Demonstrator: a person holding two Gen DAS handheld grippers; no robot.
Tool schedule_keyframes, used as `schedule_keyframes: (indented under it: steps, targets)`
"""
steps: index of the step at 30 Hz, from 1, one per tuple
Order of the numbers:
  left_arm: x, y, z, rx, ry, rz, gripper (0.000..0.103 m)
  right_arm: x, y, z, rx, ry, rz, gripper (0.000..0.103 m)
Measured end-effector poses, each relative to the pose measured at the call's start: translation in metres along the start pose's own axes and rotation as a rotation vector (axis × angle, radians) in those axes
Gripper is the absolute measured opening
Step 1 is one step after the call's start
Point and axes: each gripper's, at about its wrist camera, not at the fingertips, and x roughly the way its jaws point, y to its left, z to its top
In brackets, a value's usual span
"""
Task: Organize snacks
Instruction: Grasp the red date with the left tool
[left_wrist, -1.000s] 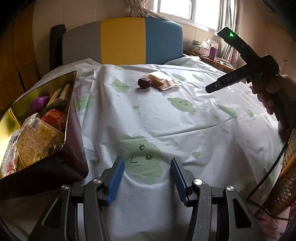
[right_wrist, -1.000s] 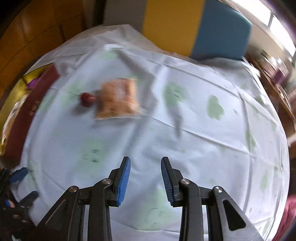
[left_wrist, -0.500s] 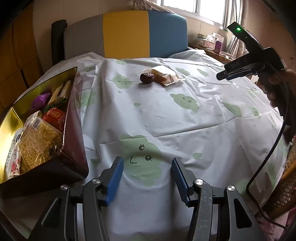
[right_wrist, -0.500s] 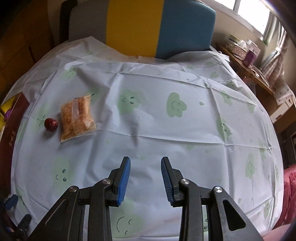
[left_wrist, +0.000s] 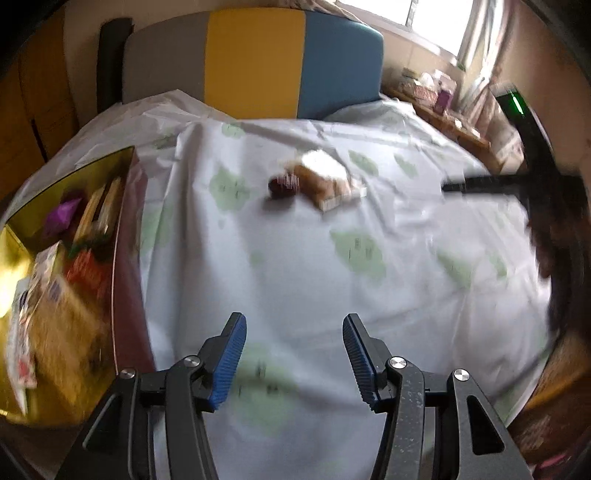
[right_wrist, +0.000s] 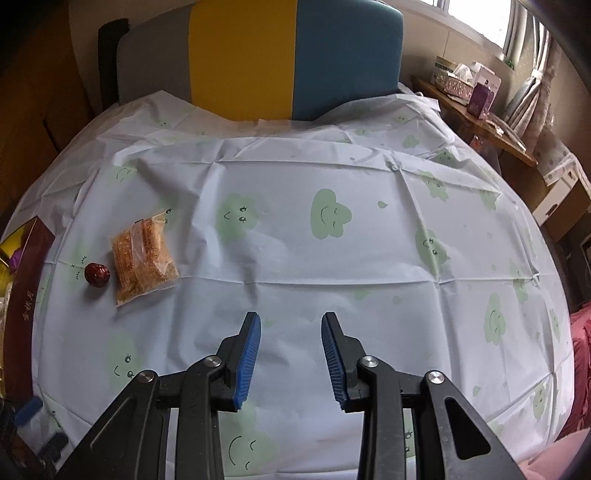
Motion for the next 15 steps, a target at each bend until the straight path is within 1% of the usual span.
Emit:
schedule_keyframes:
  steps: [1, 2, 3, 4, 6, 7, 9, 12, 15]
  targets:
    - [0.001, 0.001, 0.009, -0.013, -0.002, -0.006, 0.053, 0.000, 0.000, 0.000, 0.001, -0.002, 0.001, 0.035]
    - [0.004, 0.003, 0.022, -0.029, -0.005, -0.013, 0.049, -0.001, 0.000, 0.001, 0.000, -0.005, 0.001, 0.035]
    - [0.007, 0.004, 0.031, -0.036, -0.006, -0.017, 0.047, -0.001, 0.000, 0.000, 0.001, -0.007, 0.005, 0.035]
    - [0.012, 0.004, 0.041, -0.041, -0.007, -0.017, 0.046, -0.002, 0.000, 0.000, 0.004, -0.007, 0.011, 0.035]
    - [0.021, 0.005, 0.056, -0.046, -0.002, 0.000, 0.042, -0.003, 0.000, 0.000, 0.008, -0.012, 0.013, 0.035]
    - [0.028, 0.006, 0.063, -0.044, 0.005, 0.016, 0.041, -0.003, -0.001, 0.000, 0.010, -0.013, 0.018, 0.035]
    - [0.042, 0.009, 0.073, -0.055, 0.032, 0.039, 0.037, -0.004, -0.001, 0.000, 0.012, -0.015, 0.022, 0.035]
    - [0.057, 0.018, 0.084, -0.105, 0.047, 0.015, 0.037, -0.006, 0.000, 0.001, 0.012, -0.020, 0.026, 0.035]
    - [0.065, 0.021, 0.093, -0.129, 0.029, 0.002, 0.037, -0.008, 0.000, 0.001, 0.017, -0.026, 0.035, 0.035]
